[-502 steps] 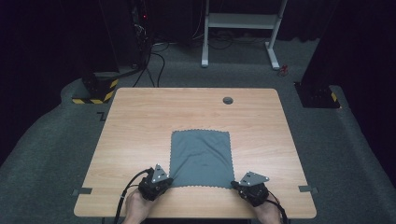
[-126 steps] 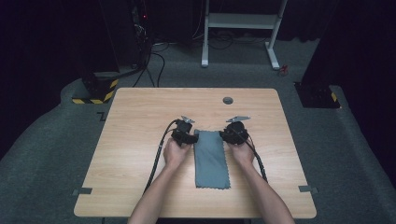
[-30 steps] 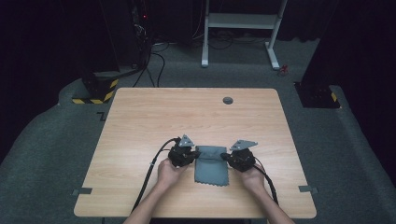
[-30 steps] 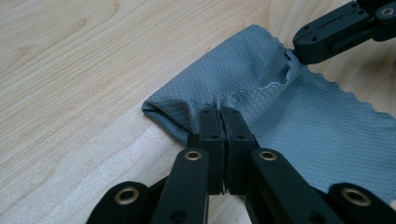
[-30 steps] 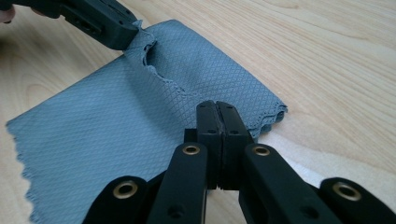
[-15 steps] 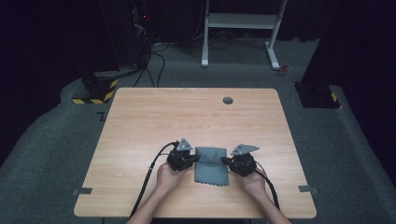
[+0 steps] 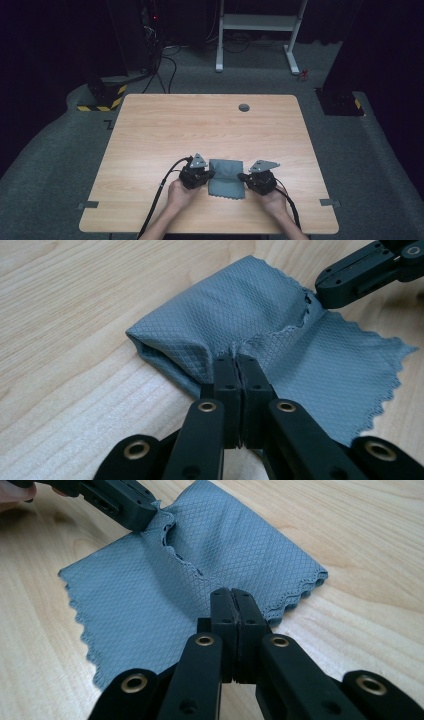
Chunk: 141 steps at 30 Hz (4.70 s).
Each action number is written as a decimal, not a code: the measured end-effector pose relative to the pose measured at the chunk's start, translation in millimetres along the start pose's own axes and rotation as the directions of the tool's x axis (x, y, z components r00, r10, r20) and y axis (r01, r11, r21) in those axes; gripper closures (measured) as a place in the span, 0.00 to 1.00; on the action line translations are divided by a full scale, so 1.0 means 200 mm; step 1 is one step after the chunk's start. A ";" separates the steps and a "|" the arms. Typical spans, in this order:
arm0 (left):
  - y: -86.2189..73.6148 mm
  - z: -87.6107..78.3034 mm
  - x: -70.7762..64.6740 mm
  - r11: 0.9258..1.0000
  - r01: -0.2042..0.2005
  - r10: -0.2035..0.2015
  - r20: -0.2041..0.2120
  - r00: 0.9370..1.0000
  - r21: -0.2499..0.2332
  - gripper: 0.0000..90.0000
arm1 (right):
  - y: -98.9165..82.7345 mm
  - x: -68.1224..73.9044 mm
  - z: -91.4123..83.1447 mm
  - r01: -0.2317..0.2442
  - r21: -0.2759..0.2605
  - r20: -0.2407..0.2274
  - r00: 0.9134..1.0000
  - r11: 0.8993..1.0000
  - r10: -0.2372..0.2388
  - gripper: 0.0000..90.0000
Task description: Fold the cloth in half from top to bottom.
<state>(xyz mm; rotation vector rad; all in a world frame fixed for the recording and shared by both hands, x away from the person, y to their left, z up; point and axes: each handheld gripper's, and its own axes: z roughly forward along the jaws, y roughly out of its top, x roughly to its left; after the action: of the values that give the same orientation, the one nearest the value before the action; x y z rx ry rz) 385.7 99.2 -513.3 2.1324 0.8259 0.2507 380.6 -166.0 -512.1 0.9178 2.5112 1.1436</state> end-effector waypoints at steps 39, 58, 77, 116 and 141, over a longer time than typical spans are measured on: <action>-0.11 -0.06 -0.11 1.000 -0.022 0.022 0.018 1.000 -0.009 0.97 | -0.12 0.13 -0.07 0.036 -0.017 -0.032 0.999 0.999 -0.036 0.99; -0.18 -0.16 -0.11 1.000 0.026 -0.026 0.037 0.999 0.003 0.67 | -0.19 0.12 -0.15 -0.013 -0.035 -0.068 0.998 0.999 0.010 0.81; -0.01 -0.04 -0.12 0.998 0.041 -0.038 -0.064 0.997 0.040 0.52 | -0.04 0.10 -0.04 -0.002 -0.028 -0.036 0.999 1.000 0.001 0.94; -0.05 -0.09 -0.10 0.999 0.050 -0.049 -0.155 0.987 0.003 0.48 | -0.12 0.12 -0.12 0.006 -0.032 -0.019 1.000 0.999 -0.007 0.87; 0.09 0.01 0.06 0.991 0.137 -0.131 -0.205 0.970 0.014 0.48 | 0.05 -0.09 0.03 -0.142 -0.029 0.085 0.986 0.989 0.144 0.80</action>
<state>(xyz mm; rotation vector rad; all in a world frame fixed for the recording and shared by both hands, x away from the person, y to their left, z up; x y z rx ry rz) 404.6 97.7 -501.2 2.0899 1.0935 0.3939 402.3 -168.7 -510.2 1.1322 2.3911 1.1450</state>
